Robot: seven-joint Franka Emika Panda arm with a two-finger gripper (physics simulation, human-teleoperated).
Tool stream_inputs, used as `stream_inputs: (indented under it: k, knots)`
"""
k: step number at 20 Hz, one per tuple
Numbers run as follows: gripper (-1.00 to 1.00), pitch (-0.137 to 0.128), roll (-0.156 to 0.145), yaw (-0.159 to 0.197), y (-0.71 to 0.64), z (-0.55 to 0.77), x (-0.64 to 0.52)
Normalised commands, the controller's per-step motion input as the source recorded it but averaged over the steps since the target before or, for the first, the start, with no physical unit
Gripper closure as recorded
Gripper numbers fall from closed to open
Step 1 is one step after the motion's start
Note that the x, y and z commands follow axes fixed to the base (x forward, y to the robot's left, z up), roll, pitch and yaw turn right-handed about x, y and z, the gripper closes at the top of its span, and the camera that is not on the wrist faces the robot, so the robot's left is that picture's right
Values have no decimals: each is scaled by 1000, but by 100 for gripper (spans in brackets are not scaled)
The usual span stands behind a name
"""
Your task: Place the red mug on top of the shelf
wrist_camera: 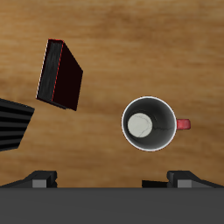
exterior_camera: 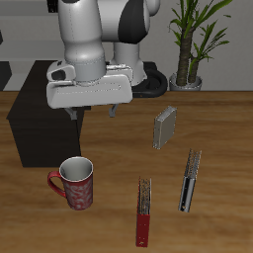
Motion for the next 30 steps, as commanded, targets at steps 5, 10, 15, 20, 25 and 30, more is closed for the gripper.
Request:
stream_inputs:
  k: [5, 10, 15, 20, 25, 30]
  knots:
    - [-100, -41, -2, 26, -117, -345, 186]
    - [-100, -11, -29, 35, -145, -295, 160]
    - [-100, 19, -42, -4, -142, -393, 124]
    - [-100, 22, -10, 2, 11, -301, 81]
    - [-100, 29, -3, -5, 134, -324, 97]
    - [-100, 15, 5, 15, 148, -184, 86]
